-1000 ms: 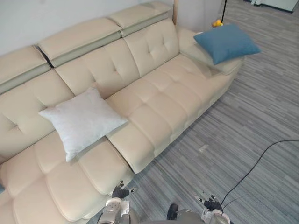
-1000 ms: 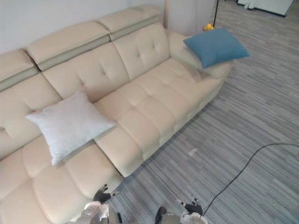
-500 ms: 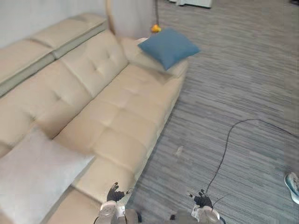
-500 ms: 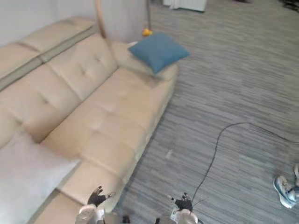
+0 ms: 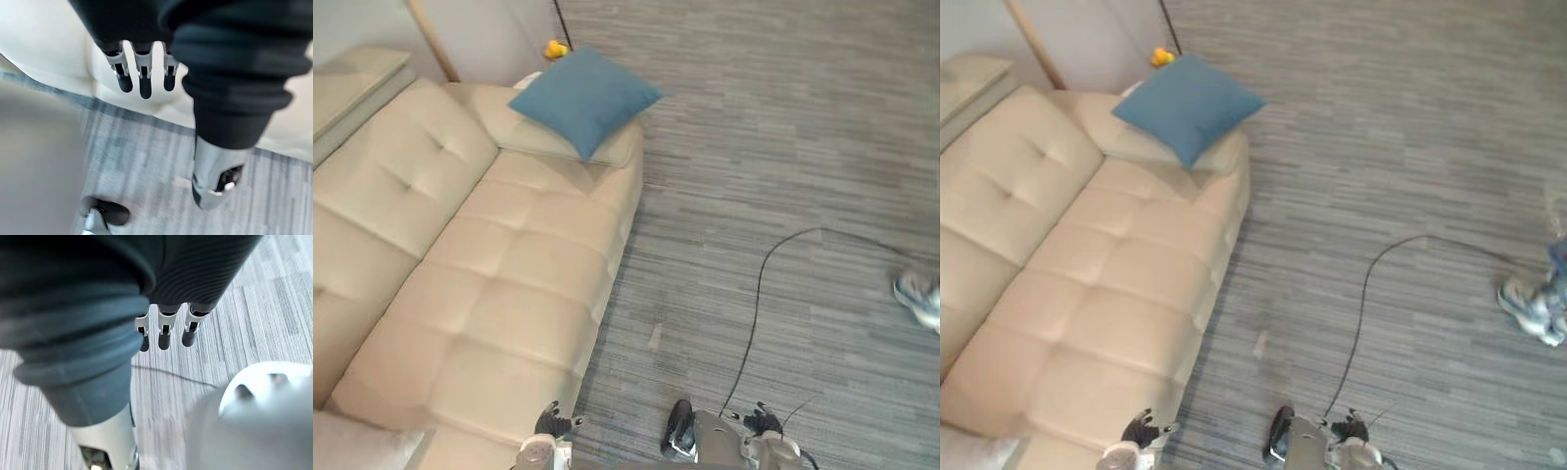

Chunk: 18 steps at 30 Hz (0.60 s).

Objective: Pick up cushions and gather them together orderly.

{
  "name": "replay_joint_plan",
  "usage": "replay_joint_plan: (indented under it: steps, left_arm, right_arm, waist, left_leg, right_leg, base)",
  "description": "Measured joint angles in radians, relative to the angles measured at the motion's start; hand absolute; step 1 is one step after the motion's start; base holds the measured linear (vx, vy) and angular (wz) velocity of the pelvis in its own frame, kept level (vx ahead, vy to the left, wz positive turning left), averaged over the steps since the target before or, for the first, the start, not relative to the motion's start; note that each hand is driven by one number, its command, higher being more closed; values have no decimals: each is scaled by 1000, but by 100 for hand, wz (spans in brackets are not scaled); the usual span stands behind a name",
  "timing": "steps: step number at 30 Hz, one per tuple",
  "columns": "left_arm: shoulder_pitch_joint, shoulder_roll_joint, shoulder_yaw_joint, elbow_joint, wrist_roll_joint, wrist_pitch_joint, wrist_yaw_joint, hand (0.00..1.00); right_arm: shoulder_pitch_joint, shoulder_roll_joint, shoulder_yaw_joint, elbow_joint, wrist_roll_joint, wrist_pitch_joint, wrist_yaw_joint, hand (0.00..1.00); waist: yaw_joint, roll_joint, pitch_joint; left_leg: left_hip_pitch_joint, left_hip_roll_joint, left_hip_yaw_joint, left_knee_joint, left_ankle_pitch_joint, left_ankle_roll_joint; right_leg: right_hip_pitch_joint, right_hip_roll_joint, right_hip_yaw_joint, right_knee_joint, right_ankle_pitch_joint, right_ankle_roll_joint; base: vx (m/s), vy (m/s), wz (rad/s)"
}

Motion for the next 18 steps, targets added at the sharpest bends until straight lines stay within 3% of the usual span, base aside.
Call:
replay_joint_plan:
  steps: [1, 3, 5, 7, 8, 9, 10, 11, 12, 13, 15, 16, 18]
  left_arm:
    - [-2, 5, -4, -22, 3, -2, -1, 0]
    - [-6, 4, -14, -44, 3, -8, -2, 0]
    - [-17, -8, -23, -50, 5, -18, -2, 0]
    - [-16, -10, -31, -51, 5, -21, -4, 0]
    - [-14, -18, -32, -52, 4, -21, -4, 0]
    - [-14, -22, -29, -52, 1, -22, -5, 0]
    - [-14, -18, -27, -53, 4, -22, -7, 0]
    - [-15, -12, -19, -61, 4, -22, -13, 0]
    - [-15, -6, -6, -60, 4, -20, -17, 0]
    - [-14, -3, -4, -56, 4, -20, -20, 0]
    - [-16, 1, -1, -42, 4, -19, -23, 0]
    - [-13, 5, -1, -30, 4, -12, -24, 0]
    - [-1, 5, -2, -29, 4, -6, -23, 0]
  right_arm:
    - [-5, 5, -1, 2, 2, 0, -3, 0]
    - [-22, 5, -9, 0, 12, -1, -5, 0]
    - [-28, 5, -9, -19, 21, -2, -9, 0]
    - [-26, 0, -10, -18, 21, -2, -11, 0]
    - [-26, 0, -9, -16, 21, -2, -13, 0]
    - [-32, 3, -8, -11, 20, -1, -12, 0]
    - [-40, 13, -8, -10, 18, 0, -11, 0]
    - [-45, 30, -8, -11, 15, 0, -10, 0]
    - [-38, 41, -8, -16, 5, -1, -6, 0]
    - [-34, 42, -9, -17, -4, -1, -4, 0]
    - [-15, 50, -10, -17, -11, -1, 0, 0]
    - [-1, 50, -10, -17, -12, 1, 4, 0]
    - [20, 51, -9, -22, -12, 2, 7, 0]
  waist:
    - [0, -18, 4]
    - [8, -21, 6]
    - [20, -15, 5]
    - [32, -13, 6]
    - [48, -5, 2]
    - [63, -2, -1]
    - [73, -9, -4]
    - [78, -35, -6]
    - [77, -62, -15]
    - [77, -64, -18]
    - [68, -70, -15]
    - [54, -70, -13]
    - [47, -63, -8]
  left_leg:
    - [-52, -37, 9, -16, -18, -1]
    - [-147, -86, 51, -148, -41, 15]
    - [-184, -175, 88, -495, -21, 27]
    - [-179, -225, 83, -720, 53, 13]
    - [-164, -236, 85, -858, 122, 9]
    - [-161, -234, 82, -896, 218, 32]
    - [-155, -237, 88, -884, 269, 63]
    - [-154, -258, 101, -853, 270, 89]
    - [-144, -277, 123, -830, 218, 107]
    - [-134, -278, 133, -821, 197, 110]
    - [-64, -300, 130, -806, 145, 120]
    - [-2, -312, 122, -807, 112, 124]
    - [107, -313, 107, -828, 86, 124]
  right_leg:
    - [58, 2, 4, -42, -1, 0]
    - [131, 24, 22, -129, 5, 11]
    - [201, 32, 48, -210, 3, 34]
    - [254, 39, 64, -257, -3, 49]
    - [287, 54, 83, -291, -12, 67]
    - [308, 67, 113, -309, -29, 88]
    - [323, 59, 136, -308, -46, 102]
    - [333, 31, 160, -285, -73, 118]
    - [298, -10, 189, -190, -91, 145]
    - [268, -25, 201, -102, -98, 158]
    - [137, -88, 225, 274, -66, 259]
    - [72, -128, 234, 477, -49, 291]
    - [18, -168, 207, 582, -72, 250]
  base:
    - [405, -206, -17]
    - [419, -169, -34]
    - [397, -53, -34]
    - [452, 2, -23]
    - [478, 67, -47]
    - [600, 104, -62]
    - [527, 100, -63]
    - [667, 105, -53]
    - [449, 65, -39]
    - [646, 143, -27]
    - [549, 140, 5]
    - [560, 97, 29]
    - [533, 72, 21]
